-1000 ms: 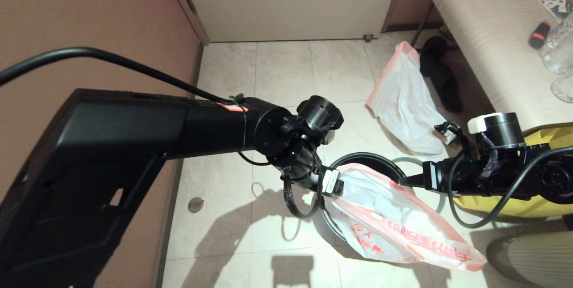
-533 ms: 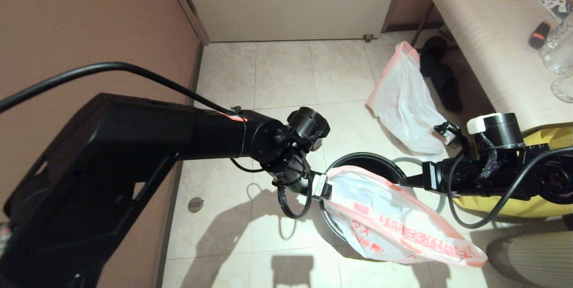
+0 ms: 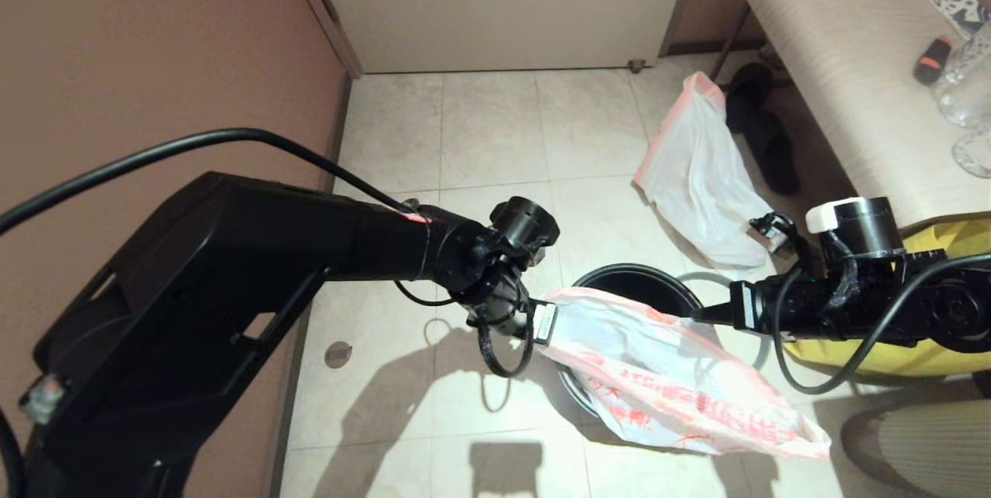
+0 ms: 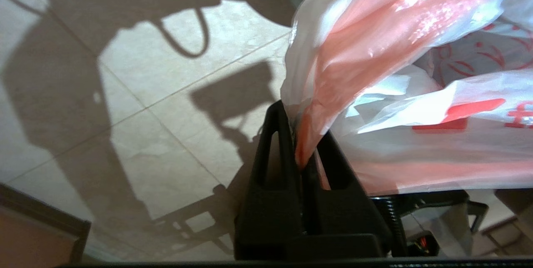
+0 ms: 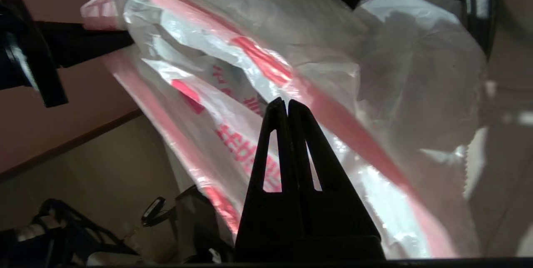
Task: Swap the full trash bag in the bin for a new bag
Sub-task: Put the new garbage bag on the trash can
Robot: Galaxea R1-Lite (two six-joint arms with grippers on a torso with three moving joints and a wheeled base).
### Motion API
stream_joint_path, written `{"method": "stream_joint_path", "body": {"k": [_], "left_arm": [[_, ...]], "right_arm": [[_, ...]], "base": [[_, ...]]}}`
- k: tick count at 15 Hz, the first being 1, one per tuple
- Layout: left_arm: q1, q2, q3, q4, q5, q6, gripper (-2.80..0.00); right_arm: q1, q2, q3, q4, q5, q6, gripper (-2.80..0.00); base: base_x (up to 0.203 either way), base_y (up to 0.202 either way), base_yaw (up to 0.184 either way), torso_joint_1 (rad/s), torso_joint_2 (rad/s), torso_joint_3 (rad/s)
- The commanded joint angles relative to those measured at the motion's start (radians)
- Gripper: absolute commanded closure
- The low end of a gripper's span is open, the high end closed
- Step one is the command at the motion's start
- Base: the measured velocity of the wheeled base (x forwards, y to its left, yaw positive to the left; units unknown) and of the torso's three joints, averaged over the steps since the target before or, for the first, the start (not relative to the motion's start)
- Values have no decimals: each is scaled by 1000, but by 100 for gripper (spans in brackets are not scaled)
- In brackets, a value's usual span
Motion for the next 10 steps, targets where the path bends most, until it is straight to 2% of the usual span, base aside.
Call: {"method": "stream_joint_path", "body": {"k": [1,4,7,8,9,10], "left_arm": [[16,-31,27,0,1,-11,0],[28,-65,84,-56,1,-52,0],[29,-70,149,-159,1,-80,0],[28,-70,163,-188,1,-92,0],[26,-70,167,-195,1,-94,0],[28,-72,167,-195,1,-96,0]], "right_arm": [[-1,-4,1,6,-23,-34,0],[19,-52,-6,88,-144,-112,0],[51,-169,-56,349,-299,-248,0],[65,-194,-53,380,-334,-306,0],[76,-203,-36,387,-341,-334,-280],[84,-201,-26,390,-347,-351,-280]], "base": [[0,0,0,0,0,0],[0,0,0,0,0,0],[0,0,0,0,0,0],[0,0,0,0,0,0],[0,0,0,0,0,0],[0,0,0,0,0,0]]}}
